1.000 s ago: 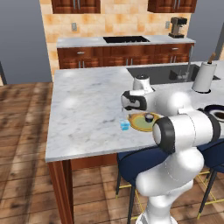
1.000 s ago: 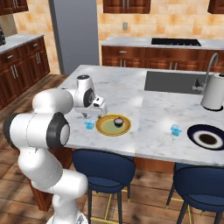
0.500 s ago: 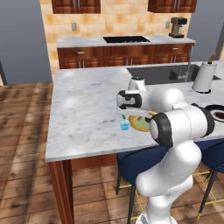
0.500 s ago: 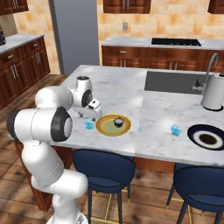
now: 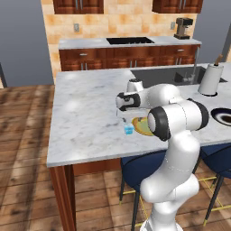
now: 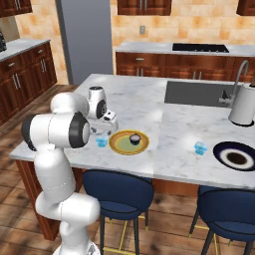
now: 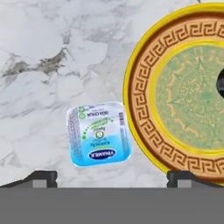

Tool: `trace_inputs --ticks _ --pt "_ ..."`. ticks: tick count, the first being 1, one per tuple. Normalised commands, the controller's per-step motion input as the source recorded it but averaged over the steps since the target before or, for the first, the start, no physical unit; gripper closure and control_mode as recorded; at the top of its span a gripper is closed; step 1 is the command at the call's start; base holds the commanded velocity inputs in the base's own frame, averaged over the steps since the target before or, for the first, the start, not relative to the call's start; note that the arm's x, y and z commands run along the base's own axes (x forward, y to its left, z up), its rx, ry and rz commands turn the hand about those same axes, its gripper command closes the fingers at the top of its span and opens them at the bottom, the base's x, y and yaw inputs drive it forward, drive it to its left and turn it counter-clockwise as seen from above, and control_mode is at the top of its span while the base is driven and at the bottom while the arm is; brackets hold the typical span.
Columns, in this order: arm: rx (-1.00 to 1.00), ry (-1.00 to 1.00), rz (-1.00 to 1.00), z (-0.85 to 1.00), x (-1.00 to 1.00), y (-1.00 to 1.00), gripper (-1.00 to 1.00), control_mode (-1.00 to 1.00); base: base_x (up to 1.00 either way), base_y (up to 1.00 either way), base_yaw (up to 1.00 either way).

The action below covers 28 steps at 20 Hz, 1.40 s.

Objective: Place two yogurt containers on each plate.

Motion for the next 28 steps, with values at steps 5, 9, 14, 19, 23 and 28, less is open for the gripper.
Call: trace_inputs --ticks 5,9,14,19,23,28 --pt "0.01 0.01 -0.03 -0.36 0.24 0.03 -1.00 -1.00 0.00 0.00 0.00" --pt "0.07 0.06 0.00 -0.21 0.00 0.00 -1.00 -1.00 0.00 0.00 0.00" --pt "0.00 0.02 0.00 -0.15 -0.06 -0.01 -1.00 -1.00 0.00 0.00 0.00" --pt "-0.02 0.01 0.00 -0.35 0.00 0.00 -1.00 -1.00 0.00 0.00 0.00" --pt "0.00 0.00 0.02 -0.24 0.00 0.00 -1.00 -1.00 0.00 0.00 0.00" --pt "0.00 0.00 0.04 -0.22 0.00 0.00 -1.00 -1.00 0.00 0.00 0.00"
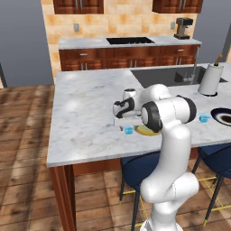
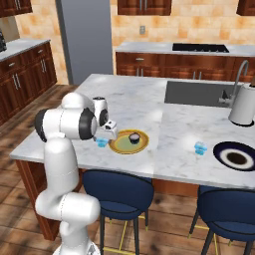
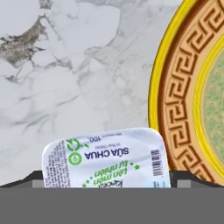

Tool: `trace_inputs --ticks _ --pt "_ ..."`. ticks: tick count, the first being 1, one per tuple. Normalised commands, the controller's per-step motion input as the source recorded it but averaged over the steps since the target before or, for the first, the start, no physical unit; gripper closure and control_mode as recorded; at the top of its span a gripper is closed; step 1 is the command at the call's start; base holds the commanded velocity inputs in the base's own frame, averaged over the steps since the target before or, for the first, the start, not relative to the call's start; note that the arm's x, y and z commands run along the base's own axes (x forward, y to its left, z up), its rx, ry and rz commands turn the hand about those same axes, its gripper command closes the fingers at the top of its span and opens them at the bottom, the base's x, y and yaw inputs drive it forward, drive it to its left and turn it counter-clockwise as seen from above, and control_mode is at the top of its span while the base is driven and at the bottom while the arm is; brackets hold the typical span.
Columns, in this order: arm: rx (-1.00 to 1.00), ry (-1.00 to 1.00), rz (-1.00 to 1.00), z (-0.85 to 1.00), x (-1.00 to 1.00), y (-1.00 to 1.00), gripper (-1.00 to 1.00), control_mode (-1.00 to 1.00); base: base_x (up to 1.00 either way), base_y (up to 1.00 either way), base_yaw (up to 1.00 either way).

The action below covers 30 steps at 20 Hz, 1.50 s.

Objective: Place two yogurt containers on each plate.

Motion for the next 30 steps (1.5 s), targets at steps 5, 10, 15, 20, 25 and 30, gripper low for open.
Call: trace_inputs --ticks 5,10,15,20,25,30 --pt "0.00 0.00 0.03 -0.06 0.00 0.00 1.00 -1.00 0.00 0.00 0.00" --pt "0.00 0.00 0.00 0.01 0.00 0.00 1.00 -1.00 0.00 0.00 0.00" --pt "0.00 -0.01 0.00 0.47 0.00 0.00 1.00 -1.00 0.00 0.00 0.00" --pt "0.00 0.00 -0.09 0.58 0.05 -0.17 1.00 -1.00 0.00 0.00 0.00" --pt "0.00 0.04 -0.26 0.05 0.13 -0.78 1.00 -1.00 0.00 0.00 0.00" --pt "0.00 0.02 -0.23 -0.15 0.00 -0.61 1.00 -1.00 0.00 0.00 0.00"
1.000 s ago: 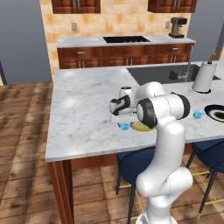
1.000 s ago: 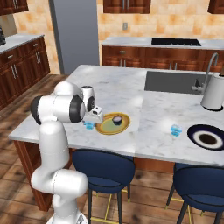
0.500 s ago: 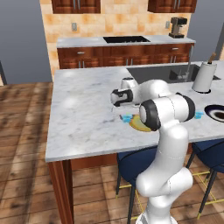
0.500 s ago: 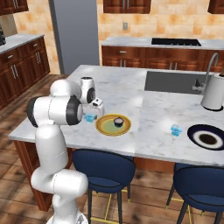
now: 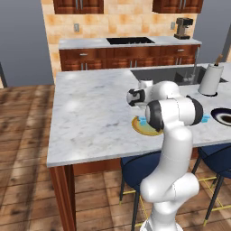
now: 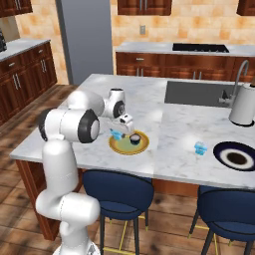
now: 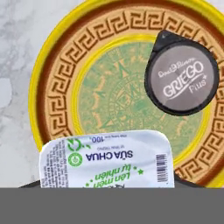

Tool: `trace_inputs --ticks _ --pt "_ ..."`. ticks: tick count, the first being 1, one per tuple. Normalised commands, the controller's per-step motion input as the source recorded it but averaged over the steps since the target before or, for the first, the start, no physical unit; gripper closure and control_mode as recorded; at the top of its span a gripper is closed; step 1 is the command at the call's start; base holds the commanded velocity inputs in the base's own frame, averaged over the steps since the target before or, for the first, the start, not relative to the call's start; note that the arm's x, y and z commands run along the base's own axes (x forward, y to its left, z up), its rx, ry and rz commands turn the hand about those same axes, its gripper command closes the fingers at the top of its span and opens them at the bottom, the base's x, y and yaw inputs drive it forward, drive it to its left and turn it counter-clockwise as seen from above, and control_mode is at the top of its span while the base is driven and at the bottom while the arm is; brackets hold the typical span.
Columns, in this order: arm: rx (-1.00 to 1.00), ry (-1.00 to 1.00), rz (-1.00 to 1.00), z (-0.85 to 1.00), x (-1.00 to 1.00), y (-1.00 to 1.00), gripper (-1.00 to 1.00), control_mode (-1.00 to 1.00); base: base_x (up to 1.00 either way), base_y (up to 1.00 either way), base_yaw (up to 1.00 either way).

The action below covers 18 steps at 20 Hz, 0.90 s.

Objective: Place two yogurt containers on each plate.

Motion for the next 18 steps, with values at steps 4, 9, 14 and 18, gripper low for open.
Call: trace_inputs --ticks 4,9,14,18 --pt "0.00 0.23 -0.40 -0.07 0.02 -0.03 1.00 -1.00 0.00 0.00 0.00" --pt "-0.04 0.10 -0.30 -0.18 0.24 -0.09 1.00 -1.00 0.00 0.00 0.00" --pt "-0.02 -0.01 -0.09 -0.28 0.08 -0.04 1.00 -1.00 0.00 0.00 0.00" --pt "0.00 0.00 -0.04 -0.34 0.00 0.00 1.00 -1.00 0.00 0.00 0.00"
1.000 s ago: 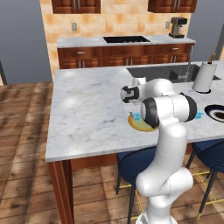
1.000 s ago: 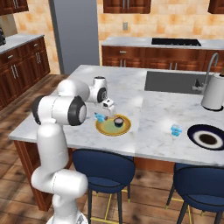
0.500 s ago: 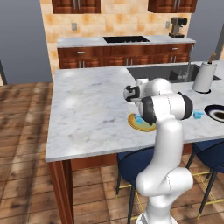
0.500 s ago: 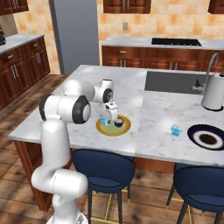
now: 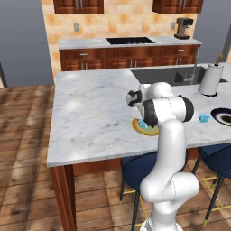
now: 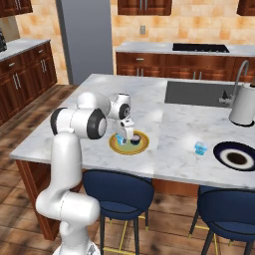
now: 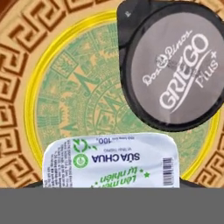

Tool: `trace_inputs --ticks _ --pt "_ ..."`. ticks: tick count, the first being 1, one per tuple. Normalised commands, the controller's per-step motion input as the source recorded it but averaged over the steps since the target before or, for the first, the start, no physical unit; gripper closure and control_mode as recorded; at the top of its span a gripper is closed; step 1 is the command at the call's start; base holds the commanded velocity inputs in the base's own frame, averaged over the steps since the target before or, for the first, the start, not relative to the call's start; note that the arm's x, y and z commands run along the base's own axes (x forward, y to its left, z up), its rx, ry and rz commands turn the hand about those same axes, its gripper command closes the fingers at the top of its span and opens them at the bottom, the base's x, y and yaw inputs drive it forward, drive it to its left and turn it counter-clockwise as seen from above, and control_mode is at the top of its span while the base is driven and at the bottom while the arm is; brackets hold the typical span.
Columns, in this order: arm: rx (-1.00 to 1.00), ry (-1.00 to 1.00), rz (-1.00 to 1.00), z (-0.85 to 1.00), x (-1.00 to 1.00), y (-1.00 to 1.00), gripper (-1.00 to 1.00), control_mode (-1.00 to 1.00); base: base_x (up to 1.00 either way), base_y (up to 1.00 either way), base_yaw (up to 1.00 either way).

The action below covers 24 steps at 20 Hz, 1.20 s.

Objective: Place two yogurt containers on each plate.

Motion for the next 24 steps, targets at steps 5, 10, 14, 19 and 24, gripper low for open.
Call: trace_inputs --ticks 5,10,14,19,24 --pt "0.00 0.00 -0.02 -0.04 0.00 0.00 -1.00 -1.00 0.00 0.00 0.00" --pt "0.00 0.00 0.00 0.03 0.00 0.00 -1.00 -1.00 0.00 0.00 0.00" --pt "0.00 -0.08 0.00 0.25 -0.02 0.00 -1.00 -1.00 0.00 0.00 0.00" --pt "0.00 -0.21 0.00 0.19 -0.07 0.00 -1.00 -1.00 0.00 0.00 0.00" --pt "-0.01 -0.23 0.03 0.70 -0.85 0.03 -1.00 -1.00 0.00 0.00 0.00"
